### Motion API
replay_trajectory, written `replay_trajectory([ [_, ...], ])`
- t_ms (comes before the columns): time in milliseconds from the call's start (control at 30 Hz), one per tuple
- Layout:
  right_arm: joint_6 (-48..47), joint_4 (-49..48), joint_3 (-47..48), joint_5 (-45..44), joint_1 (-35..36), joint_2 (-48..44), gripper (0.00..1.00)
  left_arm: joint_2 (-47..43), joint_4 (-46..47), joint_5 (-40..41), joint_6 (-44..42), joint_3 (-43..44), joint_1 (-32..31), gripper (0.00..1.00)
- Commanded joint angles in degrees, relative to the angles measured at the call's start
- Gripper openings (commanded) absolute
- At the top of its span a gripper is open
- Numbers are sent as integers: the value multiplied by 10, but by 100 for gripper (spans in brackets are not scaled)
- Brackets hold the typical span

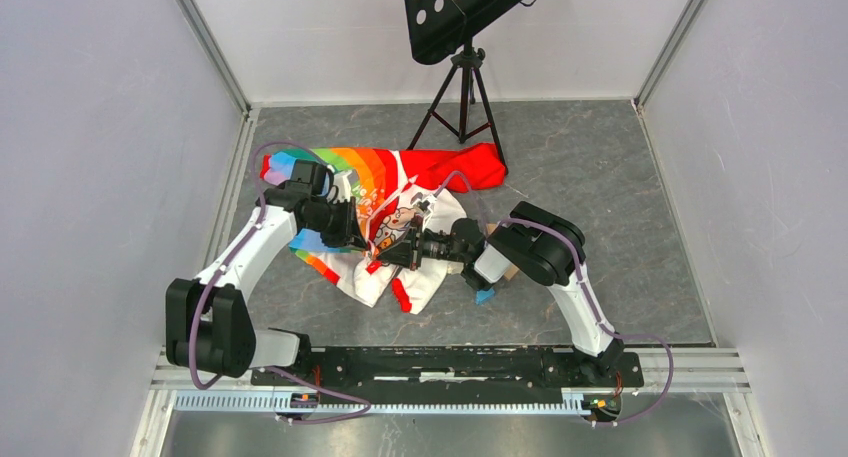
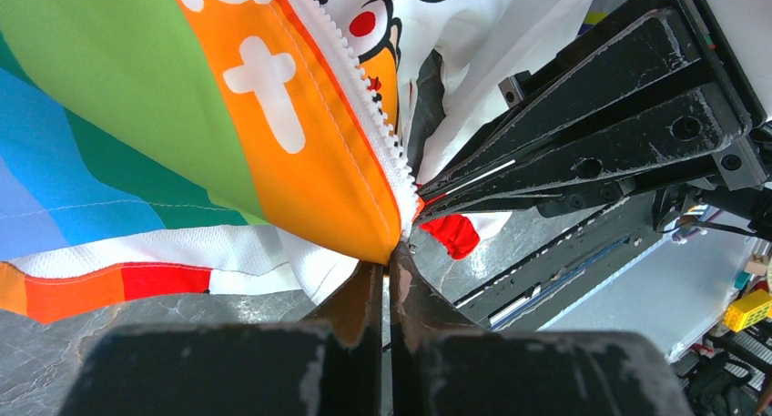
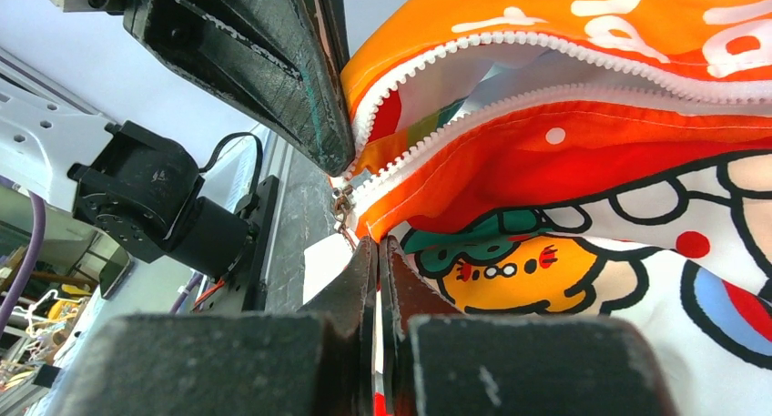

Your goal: Zip up the jacket

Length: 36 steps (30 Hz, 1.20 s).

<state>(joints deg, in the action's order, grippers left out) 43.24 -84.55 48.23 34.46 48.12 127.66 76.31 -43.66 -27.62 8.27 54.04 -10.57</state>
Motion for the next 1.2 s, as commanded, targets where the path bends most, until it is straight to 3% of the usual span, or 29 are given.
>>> replay_trajectory([
  [0, -14, -136, 2, -20, -12, -20, 0, 0, -26, -4, 19, 21, -2, 2],
  [200, -1, -168, -2, -18, -11, -19, 0, -1, 1, -4, 46, 3, -4, 3],
  [333, -3, -173, -5, -24, -12, -21, 0, -11, 7, 9, 61, -2, -4, 8],
  [600, -24, -149, 24, -24, -12, -18, 0, -3, 3, 27, 74, -6, -4, 10],
  [833, -18, -151, 29, -10, -8, -10, 0, -18, 1, 47, 90, 27, -4, 35],
  [967, -25, -141, 31, -9, -6, -11, 0, -31, 7, 49, 98, 30, -3, 41],
  [1167, -21, -139, 34, -3, -7, -7, 0, -98, 32, 65, 128, 3, 4, 65],
])
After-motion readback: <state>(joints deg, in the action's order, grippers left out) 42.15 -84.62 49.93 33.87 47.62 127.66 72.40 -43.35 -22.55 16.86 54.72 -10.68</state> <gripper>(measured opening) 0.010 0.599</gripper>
